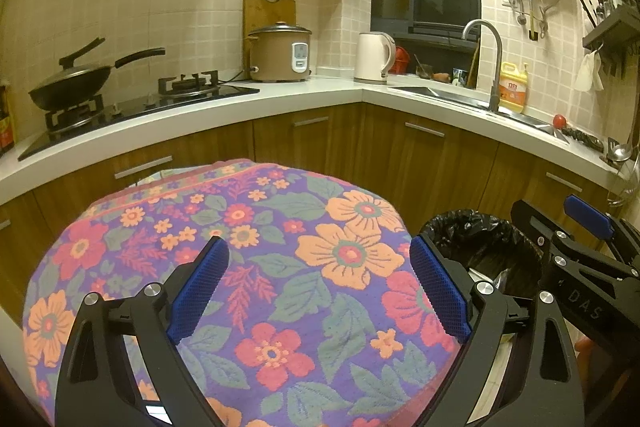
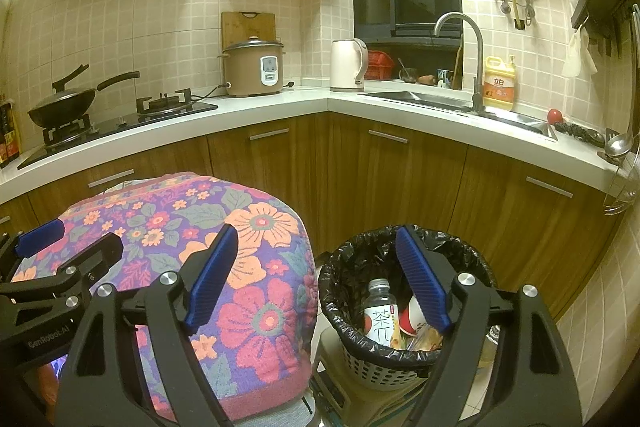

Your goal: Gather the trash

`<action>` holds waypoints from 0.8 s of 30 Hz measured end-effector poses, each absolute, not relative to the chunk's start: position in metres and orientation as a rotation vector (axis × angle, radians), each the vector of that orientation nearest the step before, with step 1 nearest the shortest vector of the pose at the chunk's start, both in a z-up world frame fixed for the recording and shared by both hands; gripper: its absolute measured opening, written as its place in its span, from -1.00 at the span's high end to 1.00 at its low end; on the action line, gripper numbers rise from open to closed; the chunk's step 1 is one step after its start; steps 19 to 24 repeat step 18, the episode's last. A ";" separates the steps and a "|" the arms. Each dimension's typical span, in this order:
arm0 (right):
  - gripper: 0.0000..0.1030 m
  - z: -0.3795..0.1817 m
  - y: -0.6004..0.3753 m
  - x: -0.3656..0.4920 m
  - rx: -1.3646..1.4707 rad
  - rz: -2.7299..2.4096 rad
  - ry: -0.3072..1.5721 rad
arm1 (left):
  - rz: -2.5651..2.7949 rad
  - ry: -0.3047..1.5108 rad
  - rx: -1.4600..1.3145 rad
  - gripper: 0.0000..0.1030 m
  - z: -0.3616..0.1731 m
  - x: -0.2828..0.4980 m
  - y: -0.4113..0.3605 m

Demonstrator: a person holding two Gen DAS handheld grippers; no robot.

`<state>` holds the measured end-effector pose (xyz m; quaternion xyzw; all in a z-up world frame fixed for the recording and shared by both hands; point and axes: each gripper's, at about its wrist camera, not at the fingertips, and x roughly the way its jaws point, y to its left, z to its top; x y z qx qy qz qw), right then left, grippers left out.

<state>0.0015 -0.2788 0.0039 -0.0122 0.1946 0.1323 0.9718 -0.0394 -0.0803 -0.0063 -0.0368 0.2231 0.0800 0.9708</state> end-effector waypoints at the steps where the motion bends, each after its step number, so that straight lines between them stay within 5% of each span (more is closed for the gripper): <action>1: -0.49 0.004 -0.279 0.002 -0.026 0.267 0.393 | 0.161 0.450 -0.074 -0.74 -0.006 -0.039 -0.080; 24: -0.49 0.004 -0.279 0.002 -0.028 0.268 0.396 | 0.137 0.435 -0.052 -0.76 -0.003 -0.043 -0.081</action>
